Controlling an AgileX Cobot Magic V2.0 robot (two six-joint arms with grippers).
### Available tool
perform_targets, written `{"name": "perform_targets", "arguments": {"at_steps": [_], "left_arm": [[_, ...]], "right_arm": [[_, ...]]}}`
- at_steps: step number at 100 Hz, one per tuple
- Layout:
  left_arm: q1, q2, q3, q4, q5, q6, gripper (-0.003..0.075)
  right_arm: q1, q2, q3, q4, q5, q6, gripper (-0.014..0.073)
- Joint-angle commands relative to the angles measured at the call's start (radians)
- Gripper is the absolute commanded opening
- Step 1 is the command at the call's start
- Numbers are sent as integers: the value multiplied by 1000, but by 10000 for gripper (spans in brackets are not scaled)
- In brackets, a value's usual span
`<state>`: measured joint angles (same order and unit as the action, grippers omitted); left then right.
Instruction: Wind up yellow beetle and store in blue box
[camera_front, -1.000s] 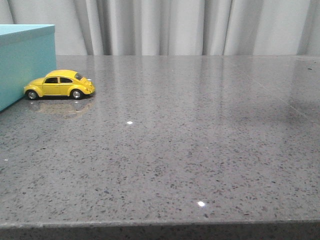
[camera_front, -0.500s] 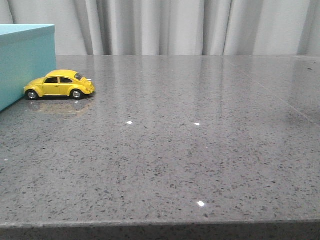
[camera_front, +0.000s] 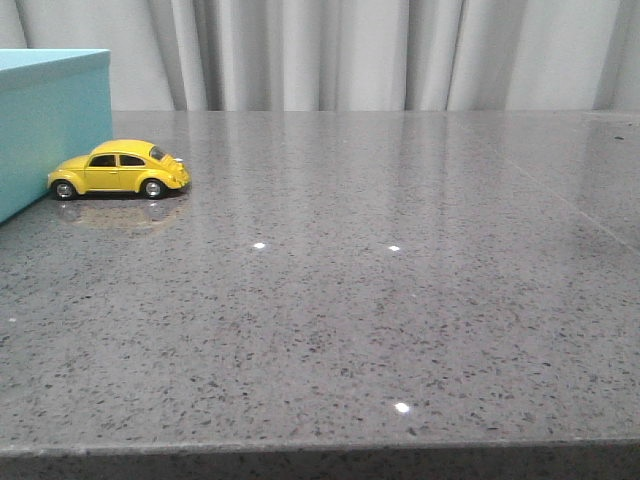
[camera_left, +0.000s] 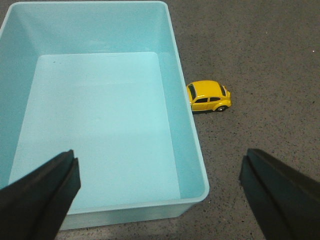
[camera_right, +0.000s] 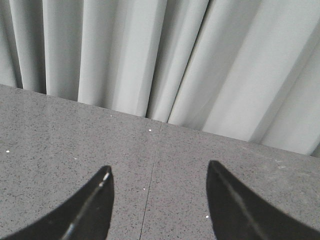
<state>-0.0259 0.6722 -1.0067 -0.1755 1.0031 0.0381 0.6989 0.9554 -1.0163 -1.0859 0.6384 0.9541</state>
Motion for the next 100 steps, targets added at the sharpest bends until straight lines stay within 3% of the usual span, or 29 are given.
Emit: {"name": "perform_targets", "arguments": {"at_steps": [1,26,46,59,74,100], "left_arm": [[-5,6,-32,-13,-97,-1,627],[-5,58,-54,-20,-99,110,591],[-7,247,-219,-113,13,402,565],[-61,402,-359,-133,74,553,565],[-148,598,-530,-133,255,672,565],[-268,835,-684,-62,258,836,565]], "right_arm": [[-7,-15,-27,-49,-26,-9,419],[-7,-15,-27,-49,-26,-9,419],[-7,-15,-27,-49,-26,-9,419],[-7,-15,-27,-49,-26,-9,419],[-7,-15,-27,-49,-26,-9,419],[-7,-15,-27,-49,-22,-9,419]]}}
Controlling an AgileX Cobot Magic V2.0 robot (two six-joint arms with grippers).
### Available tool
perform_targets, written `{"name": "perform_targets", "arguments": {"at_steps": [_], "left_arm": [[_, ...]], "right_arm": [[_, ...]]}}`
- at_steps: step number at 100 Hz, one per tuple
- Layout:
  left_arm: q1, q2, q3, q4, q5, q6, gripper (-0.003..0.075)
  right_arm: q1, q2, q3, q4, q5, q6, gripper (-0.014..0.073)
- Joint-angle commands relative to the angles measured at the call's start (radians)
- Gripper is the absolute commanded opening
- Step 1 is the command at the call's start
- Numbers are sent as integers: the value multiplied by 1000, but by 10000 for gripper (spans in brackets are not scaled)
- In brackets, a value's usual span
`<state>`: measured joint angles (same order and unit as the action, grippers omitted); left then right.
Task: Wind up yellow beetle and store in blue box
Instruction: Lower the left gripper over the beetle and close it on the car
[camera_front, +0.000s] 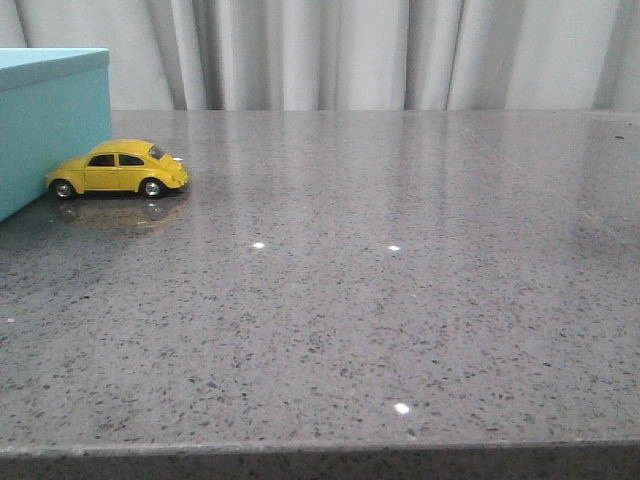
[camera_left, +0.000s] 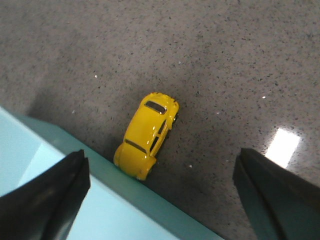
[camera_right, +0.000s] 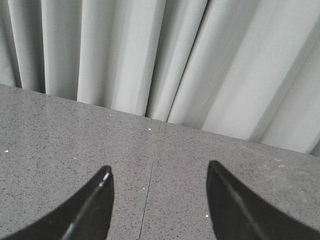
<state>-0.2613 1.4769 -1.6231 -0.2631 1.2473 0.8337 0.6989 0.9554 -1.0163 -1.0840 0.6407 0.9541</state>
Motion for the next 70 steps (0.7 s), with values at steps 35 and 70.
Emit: {"name": "perform_targets", "arguments": {"at_steps": [35,70], "left_arm": [[-56,204,-111,107,-32,79,565],[-56,308,-111,69,-37,97,565]], "right_arm": [[-7,-15,-27,-52,-25,-9,419],[-7,-15,-27,-52,-24,-9,419]]}}
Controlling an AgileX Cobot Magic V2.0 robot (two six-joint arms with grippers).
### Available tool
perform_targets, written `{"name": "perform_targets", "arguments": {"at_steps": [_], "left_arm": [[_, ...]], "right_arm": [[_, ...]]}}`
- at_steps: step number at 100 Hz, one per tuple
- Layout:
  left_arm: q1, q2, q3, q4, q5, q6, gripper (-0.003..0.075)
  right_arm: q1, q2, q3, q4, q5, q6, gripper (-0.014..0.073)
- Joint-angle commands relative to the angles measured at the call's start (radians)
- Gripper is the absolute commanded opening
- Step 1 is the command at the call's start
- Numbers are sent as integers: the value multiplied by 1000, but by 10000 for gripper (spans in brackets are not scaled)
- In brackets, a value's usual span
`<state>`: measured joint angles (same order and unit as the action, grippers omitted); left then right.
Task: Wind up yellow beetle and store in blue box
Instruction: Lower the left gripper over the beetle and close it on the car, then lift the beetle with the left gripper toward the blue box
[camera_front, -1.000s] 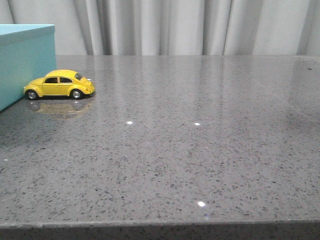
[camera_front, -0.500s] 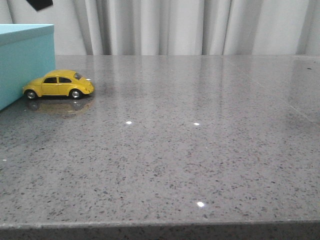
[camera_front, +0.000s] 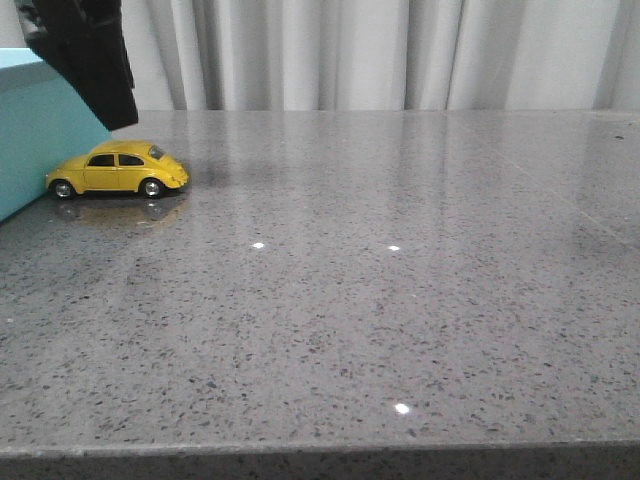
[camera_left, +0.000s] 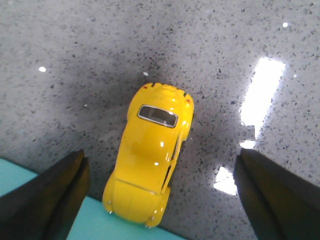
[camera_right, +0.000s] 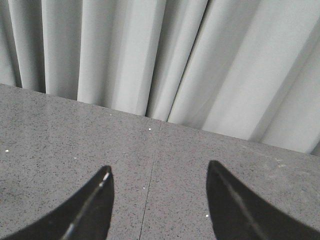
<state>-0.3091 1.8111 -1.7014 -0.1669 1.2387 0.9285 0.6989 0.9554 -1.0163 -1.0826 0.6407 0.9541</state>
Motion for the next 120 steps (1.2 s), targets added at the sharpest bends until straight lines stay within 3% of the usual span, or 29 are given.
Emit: {"name": "perform_targets", "arguments": {"at_steps": [1,78,92,120], "left_arm": [[-8,-26,-33,-27,-28,2,565],[-8,71,-33,13,-46,76,552],[-8,75,-33,19,-46,76,478],[-8,75,-33,24,-49,76,258]], "right_arm": [[-7,-15,-27,-53,-24,-9,419],[-7,-15,-27,-53,-21,-9,419],[-7,-15,-27,-53,-21,-9,419],[-7,-15,-27,-53,-21,-9,419]]}}
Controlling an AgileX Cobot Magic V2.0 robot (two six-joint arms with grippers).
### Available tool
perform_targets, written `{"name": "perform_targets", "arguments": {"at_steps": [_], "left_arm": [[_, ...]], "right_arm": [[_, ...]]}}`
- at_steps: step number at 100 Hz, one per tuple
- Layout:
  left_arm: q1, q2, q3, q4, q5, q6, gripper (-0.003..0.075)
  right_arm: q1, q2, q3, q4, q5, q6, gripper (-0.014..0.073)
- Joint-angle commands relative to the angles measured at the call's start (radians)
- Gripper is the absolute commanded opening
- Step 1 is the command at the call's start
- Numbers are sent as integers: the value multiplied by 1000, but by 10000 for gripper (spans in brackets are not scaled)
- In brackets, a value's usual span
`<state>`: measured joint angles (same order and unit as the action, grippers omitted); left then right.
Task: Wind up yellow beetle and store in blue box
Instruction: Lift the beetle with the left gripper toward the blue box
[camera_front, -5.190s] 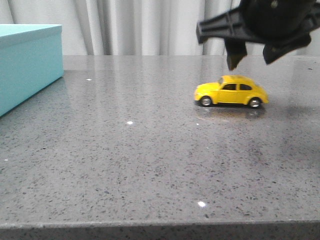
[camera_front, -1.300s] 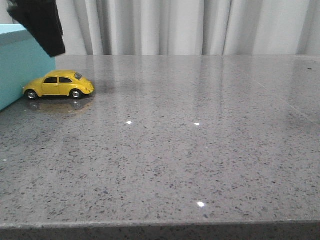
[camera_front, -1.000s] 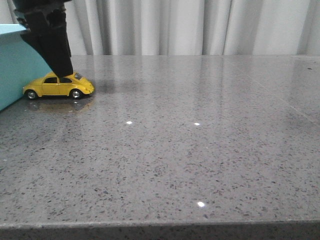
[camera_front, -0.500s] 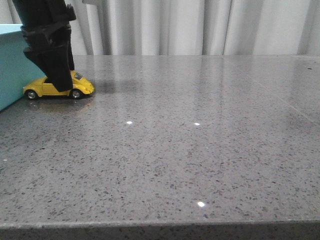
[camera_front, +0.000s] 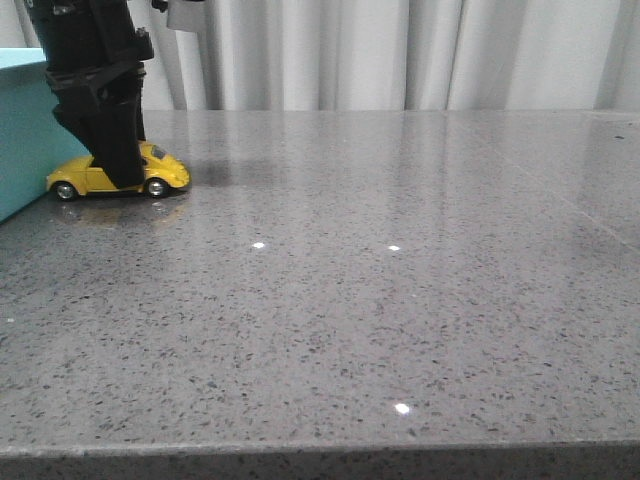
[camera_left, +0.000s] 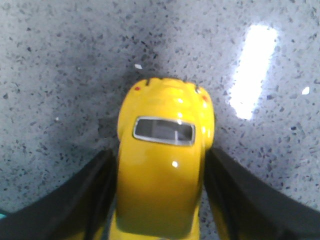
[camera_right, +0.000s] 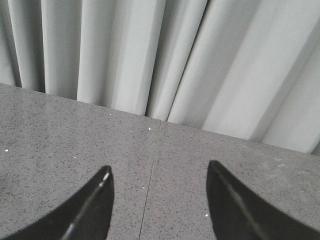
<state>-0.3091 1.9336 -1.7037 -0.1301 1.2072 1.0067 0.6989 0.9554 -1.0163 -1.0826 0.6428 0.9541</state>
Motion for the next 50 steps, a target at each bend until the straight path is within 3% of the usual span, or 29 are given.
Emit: {"name": "perform_targets", "arguments": {"at_steps": [1,25,50], "left_arm": [[-8,-48,-31,-12,-17,-2,253],[-8,-68,-52,-128,-29,-4,217],[-8,-135,-172,-268,3,-4,176]], "right_arm": [[-7,-15,-27,-53,-23,-9,419],[-7,-15,-27,-53,-23,-9,419],[-7,-15,-27,-53,-23,-8,419]]}}
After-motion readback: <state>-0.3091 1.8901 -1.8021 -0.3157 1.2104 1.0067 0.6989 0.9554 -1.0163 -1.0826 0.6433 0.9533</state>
